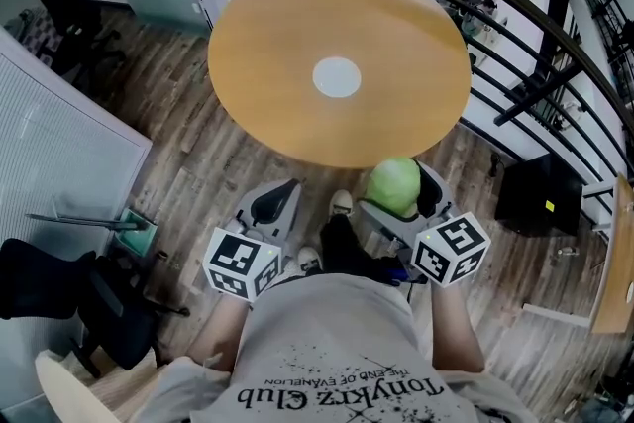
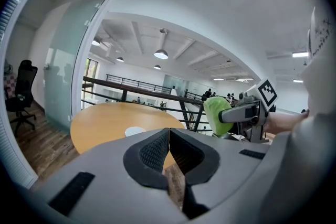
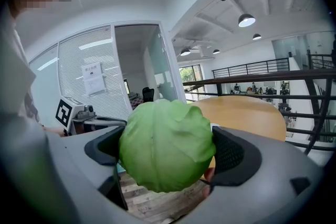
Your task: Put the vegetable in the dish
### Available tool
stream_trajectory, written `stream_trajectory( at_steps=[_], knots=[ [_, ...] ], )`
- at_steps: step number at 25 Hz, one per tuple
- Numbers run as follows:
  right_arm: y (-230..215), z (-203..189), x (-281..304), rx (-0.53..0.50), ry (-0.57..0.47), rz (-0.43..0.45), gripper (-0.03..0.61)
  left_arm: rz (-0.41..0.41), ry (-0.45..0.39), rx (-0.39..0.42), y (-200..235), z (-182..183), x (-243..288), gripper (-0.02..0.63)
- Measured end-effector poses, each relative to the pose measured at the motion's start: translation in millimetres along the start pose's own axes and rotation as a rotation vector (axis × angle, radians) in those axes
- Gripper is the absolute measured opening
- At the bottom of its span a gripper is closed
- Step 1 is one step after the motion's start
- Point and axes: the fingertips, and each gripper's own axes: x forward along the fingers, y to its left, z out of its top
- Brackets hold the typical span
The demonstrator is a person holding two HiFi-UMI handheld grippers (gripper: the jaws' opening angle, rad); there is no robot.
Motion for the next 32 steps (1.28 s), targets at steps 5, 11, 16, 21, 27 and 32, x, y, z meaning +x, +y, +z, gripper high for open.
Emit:
stream_trajectory(
  at_steps=[5, 11, 16, 21, 27, 32],
  knots=[
    [-24.7, 4.5, 13.9, 0.024, -0.001, -0.004, 0.495, 0.004, 0.014, 0.002, 10.3, 4.6, 21.0, 0.023],
    [-57.2, 19.8, 34.0, 0.027, -0.006, 0.001, 0.495, 0.011, 0.029, 0.009, 24.6, 15.8, 52.8, 0.023],
    [-89.4, 30.5, 57.3, 0.022, 0.002, 0.010, 0.495, 0.012, 0.045, 0.010, 37.8, 23.0, 88.3, 0.023],
    [-120.9, 52.9, 86.9, 0.019, 0.024, 0.032, 0.495, 0.026, 0.054, 0.001, 60.0, 44.3, 125.9, 0.023],
    [-158.4, 74.8, 113.1, 0.009, 0.034, 0.057, 0.495, 0.047, 0.051, -0.004, 76.7, 63.9, 168.0, 0.023],
    [-185.6, 86.6, 127.6, -0.001, 0.039, 0.075, 0.495, 0.060, 0.055, -0.011, 83.8, 72.5, 199.8, 0.023]
  ],
)
